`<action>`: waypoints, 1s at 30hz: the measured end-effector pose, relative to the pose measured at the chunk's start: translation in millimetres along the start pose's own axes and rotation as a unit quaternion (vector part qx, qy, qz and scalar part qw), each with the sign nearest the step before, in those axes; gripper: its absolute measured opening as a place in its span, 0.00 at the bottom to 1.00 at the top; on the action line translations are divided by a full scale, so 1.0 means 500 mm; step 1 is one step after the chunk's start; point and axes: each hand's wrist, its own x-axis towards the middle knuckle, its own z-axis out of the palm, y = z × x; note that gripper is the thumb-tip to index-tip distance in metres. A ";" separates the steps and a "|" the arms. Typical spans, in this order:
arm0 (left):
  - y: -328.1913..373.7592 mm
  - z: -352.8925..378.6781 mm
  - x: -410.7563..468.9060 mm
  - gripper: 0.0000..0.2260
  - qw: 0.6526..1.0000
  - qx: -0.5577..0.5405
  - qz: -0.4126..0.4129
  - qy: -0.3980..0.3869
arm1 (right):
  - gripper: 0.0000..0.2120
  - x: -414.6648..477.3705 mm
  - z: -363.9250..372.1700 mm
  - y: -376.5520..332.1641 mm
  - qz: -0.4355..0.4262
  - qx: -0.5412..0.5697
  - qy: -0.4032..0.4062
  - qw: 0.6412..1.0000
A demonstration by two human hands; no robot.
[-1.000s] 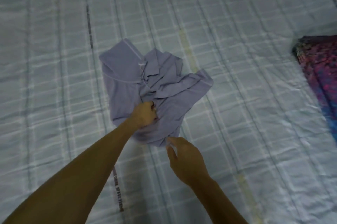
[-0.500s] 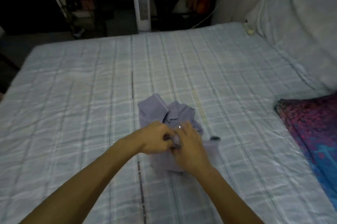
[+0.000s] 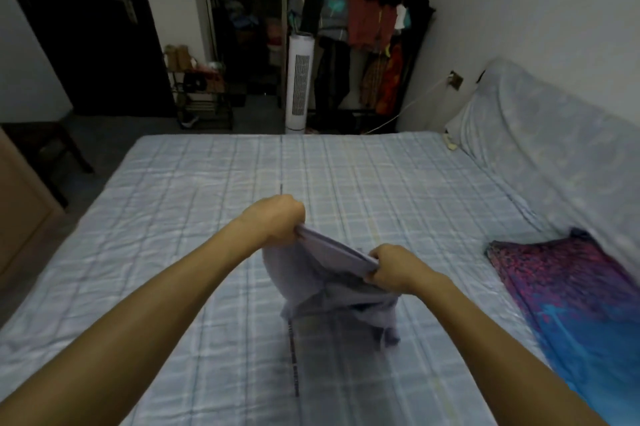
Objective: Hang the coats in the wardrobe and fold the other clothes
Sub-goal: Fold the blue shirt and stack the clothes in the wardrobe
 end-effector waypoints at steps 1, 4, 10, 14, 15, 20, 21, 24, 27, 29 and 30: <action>0.000 -0.001 -0.019 0.05 1.000 -0.014 -0.004 0.025 | 0.13 -0.016 -0.003 -0.009 0.002 -0.012 -0.009 1.000; 0.007 -0.003 -0.076 0.03 0.992 -0.078 -0.016 0.100 | 0.26 -0.055 0.002 -0.025 0.017 -0.006 0.000 1.000; 0.043 -0.001 -0.165 0.02 0.976 -0.083 -0.043 0.197 | 0.20 -0.109 0.027 -0.023 -0.021 0.016 -0.015 1.000; 0.078 0.006 -0.208 0.06 0.965 -0.074 -0.087 0.238 | 0.18 -0.128 0.077 -0.035 -0.060 0.132 -0.117 0.983; 0.085 0.009 -0.216 0.06 0.961 -0.075 -0.097 0.246 | 0.20 -0.130 0.092 -0.036 -0.070 0.151 -0.136 0.977; 0.072 0.030 -0.251 0.05 0.945 -0.139 -0.161 0.249 | 0.25 -0.135 0.139 -0.021 -0.084 0.119 -0.182 0.972; 0.064 0.031 -0.261 0.05 0.942 -0.141 -0.174 0.250 | 0.25 -0.133 0.143 -0.010 -0.080 0.081 -0.170 0.979; 0.041 0.042 -0.288 0.05 0.947 -0.099 -0.192 0.239 | 0.19 -0.117 0.146 0.028 -0.076 -0.001 -0.076 0.994; 0.016 0.058 -0.303 0.08 0.949 -0.091 -0.199 0.228 | 0.12 -0.095 0.128 0.053 -0.076 -0.030 0.016 0.997; 0.000 0.067 -0.304 0.10 0.950 -0.087 -0.207 0.217 | 0.12 -0.082 0.106 0.066 -0.072 -0.053 0.055 0.994; -0.008 0.068 -0.302 0.09 0.949 -0.086 -0.215 0.212 | 0.13 -0.074 0.092 0.071 -0.070 -0.067 0.069 0.993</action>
